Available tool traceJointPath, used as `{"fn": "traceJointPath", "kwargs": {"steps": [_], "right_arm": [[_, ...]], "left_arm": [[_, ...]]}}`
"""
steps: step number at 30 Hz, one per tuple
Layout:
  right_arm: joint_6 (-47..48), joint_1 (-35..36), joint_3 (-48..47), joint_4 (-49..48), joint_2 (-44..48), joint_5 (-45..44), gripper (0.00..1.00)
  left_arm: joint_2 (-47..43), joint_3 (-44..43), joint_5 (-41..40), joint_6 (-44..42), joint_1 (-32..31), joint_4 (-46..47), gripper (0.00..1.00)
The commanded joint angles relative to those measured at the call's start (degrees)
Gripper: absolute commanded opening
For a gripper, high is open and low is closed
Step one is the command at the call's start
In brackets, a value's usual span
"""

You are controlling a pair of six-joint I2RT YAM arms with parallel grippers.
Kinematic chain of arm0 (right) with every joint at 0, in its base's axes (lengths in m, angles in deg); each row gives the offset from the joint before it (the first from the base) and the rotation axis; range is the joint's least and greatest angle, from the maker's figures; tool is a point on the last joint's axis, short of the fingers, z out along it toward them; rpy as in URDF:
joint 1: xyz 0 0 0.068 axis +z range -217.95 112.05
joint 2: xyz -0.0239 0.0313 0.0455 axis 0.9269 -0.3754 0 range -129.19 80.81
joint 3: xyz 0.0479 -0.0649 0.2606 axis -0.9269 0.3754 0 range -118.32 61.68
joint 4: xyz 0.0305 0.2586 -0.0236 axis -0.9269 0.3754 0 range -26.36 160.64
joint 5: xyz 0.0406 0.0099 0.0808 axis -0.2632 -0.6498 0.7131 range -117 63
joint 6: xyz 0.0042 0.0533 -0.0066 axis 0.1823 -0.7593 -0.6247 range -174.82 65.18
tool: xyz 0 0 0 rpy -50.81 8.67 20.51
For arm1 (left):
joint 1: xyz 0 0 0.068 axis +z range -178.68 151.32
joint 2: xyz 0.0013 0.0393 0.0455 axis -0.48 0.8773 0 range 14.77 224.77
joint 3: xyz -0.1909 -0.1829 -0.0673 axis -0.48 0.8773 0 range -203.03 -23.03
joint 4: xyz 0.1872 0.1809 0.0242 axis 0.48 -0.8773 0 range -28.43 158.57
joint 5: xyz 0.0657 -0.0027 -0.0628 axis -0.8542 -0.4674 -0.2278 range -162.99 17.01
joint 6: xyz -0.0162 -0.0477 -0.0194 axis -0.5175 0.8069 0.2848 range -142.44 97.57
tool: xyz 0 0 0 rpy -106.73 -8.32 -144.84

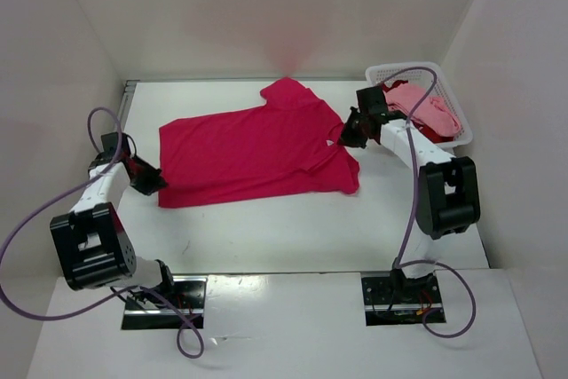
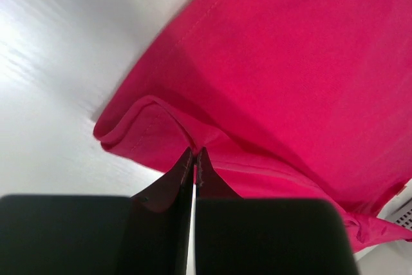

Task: Fold and stack the t-shirts
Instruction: Fold the flattened tshirt in 1/3 of the way

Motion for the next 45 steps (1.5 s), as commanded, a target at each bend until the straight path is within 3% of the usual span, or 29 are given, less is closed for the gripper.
{"fn": "traceJointPath", "kwargs": {"steps": [1,14,18,19,20,21,22,24,25,27,31,34,35,37,41,45], "right_arm": [[2.37,0.41,-5.88,-2.99,-2.50,-3.14,0.00],[3.95,0.41,-17.21,-3.61,-15.49,-4.38,0.00],[3.95,0.41,-20.64,-3.61,-17.52,-3.15,0.00],[3.95,0.41,-21.26,-3.61,-18.14,-3.15,0.00],[3.95,0.41,-22.48,-3.61,-18.15,-2.62,0.05],[3.95,0.41,-23.02,-3.61,-18.15,-2.62,0.05],[3.95,0.41,-23.55,-3.00,-18.15,-2.62,0.11],[4.48,0.41,-24.34,-2.46,-16.22,-2.62,0.22],[5.00,0.41,-24.34,-1.77,-15.08,-3.14,0.34],[5.71,0.41,-19.45,-1.76,-10.10,-5.15,0.46],[5.18,0.41,-8.87,-3.16,0.81,-6.57,0.50],[3.77,0.41,4.44,-4.04,7.24,-4.74,0.22],[3.77,0.41,6.40,-4.04,8.12,-4.73,0.20],[4.30,0.41,10.18,-4.04,9.36,-4.73,0.21],[6.23,0.41,10.81,-2.90,8.58,-3.16,0.43],[6.24,0.41,10.81,-2.90,6.99,-2.62,0.43]], "left_arm": [[2.70,-1.80,1.37,1.87,0.84,3.63,0.00],[11.94,-6.73,1.37,3.45,0.84,8.64,0.00],[11.94,-7.26,-0.02,4.59,0.84,10.23,0.10],[11.94,-7.26,-0.03,4.60,1.37,10.84,0.17],[11.07,-7.26,0.93,4.60,1.89,11.62,0.22],[11.07,-7.26,1.63,4.60,1.90,12.42,0.32],[10.46,-7.26,2.42,4.60,1.90,11.81,0.44],[8.79,-7.26,2.95,4.60,2.51,11.28,0.54],[6.26,-7.26,2.96,3.99,2.51,10.15,0.57],[0.99,-6.13,3.48,3.28,2.51,8.74,0.61],[-7.29,1.16,7.69,3.28,2.51,7.15,0.58],[-10.99,7.84,11.56,3.28,2.51,7.15,0.49],[-11.00,8.99,12.53,3.28,2.51,7.15,0.47],[-11.52,10.49,14.02,3.28,1.90,7.67,0.42],[-8.37,11.55,14.73,3.28,1.20,9.78,0.39],[-3.98,11.55,14.73,3.28,0.49,11.45,0.37]]}}
